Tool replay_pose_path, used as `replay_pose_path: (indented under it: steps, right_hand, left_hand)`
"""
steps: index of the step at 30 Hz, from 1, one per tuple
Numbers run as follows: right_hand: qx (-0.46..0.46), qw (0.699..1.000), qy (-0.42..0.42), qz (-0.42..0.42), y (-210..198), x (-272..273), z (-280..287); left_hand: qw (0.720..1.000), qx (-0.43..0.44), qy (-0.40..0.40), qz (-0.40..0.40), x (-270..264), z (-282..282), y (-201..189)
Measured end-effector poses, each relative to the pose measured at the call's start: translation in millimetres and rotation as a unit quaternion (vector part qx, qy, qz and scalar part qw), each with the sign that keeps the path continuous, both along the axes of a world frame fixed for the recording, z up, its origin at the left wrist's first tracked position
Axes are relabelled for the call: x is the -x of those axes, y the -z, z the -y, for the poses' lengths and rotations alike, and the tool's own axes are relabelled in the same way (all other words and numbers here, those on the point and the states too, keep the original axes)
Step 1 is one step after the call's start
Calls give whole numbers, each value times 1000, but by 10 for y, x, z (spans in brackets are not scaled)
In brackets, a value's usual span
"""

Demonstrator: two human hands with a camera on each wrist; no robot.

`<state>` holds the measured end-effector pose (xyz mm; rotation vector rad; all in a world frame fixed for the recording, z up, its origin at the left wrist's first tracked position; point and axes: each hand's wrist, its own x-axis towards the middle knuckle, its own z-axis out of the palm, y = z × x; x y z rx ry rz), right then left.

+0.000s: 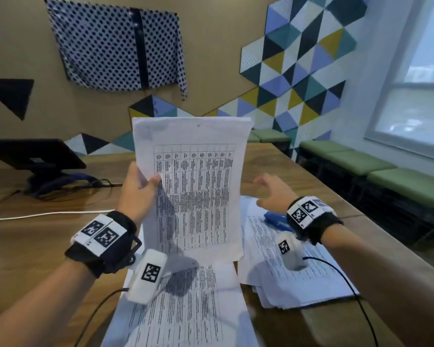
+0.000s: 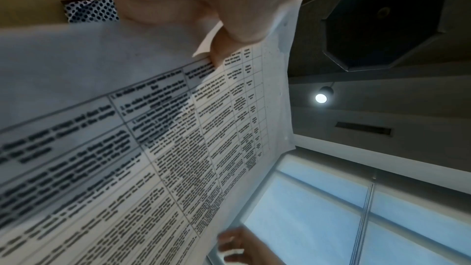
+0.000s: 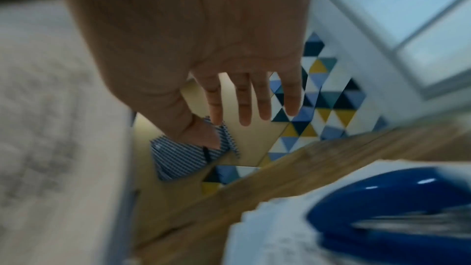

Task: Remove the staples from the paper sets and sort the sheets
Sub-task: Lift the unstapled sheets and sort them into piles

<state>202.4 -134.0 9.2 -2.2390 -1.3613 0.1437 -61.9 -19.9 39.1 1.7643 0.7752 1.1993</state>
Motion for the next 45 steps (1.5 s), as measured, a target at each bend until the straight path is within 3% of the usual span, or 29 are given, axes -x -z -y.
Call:
replay_pose_path:
  steps: [3, 7, 14, 17, 21, 24, 26, 28, 30, 33, 36, 40, 45]
  right_hand:
    - [157, 979, 100, 78, 269, -340, -11]
    - [234, 963, 104, 85, 524, -570, 42]
    - [215, 954, 85, 193, 740, -580, 92]
    - [196, 956, 111, 187, 734, -568, 73]
    - [63, 991, 120, 15, 486, -454, 12]
    - [-122, 988, 90, -34, 43, -272, 20]
    - [-278, 957, 56, -67, -308, -125, 65]
    - [-419, 901, -19, -111, -656, 89, 134]
    - [-502, 853, -98, -107, -976, 370, 210]
    - [-556, 808, -170, -96, -1286, 813, 220]
    - [-554, 788, -248, -102, -1291, 1174, 116]
    - [-506, 785, -336, -118, -1154, 1540, -141]
    - [-508, 800, -295, -123, -1128, 1699, -363]
  left_hand:
    - [1000, -3, 9, -7, 6, -99, 41]
    - [1000, 2, 19, -11, 5, -223, 99]
    - [999, -14, 29, 1, -14, -299, 129]
    - [999, -18, 38, -2, -28, -327, 148]
    - [998, -6, 55, 25, -42, -253, 121]
    - [997, 23, 56, 55, -35, -156, 77]
    - [996, 31, 53, 66, -21, -98, 51]
    - [996, 25, 50, 67, 13, -69, 45]
    - [996, 20, 53, 67, 66, -60, 35]
    - [996, 7, 68, 62, 118, -46, 45]
    - [993, -11, 86, 77, 159, -6, 44]
    - [988, -21, 127, 90, 199, 28, 78]
    - [981, -49, 160, 97, 221, 95, 129]
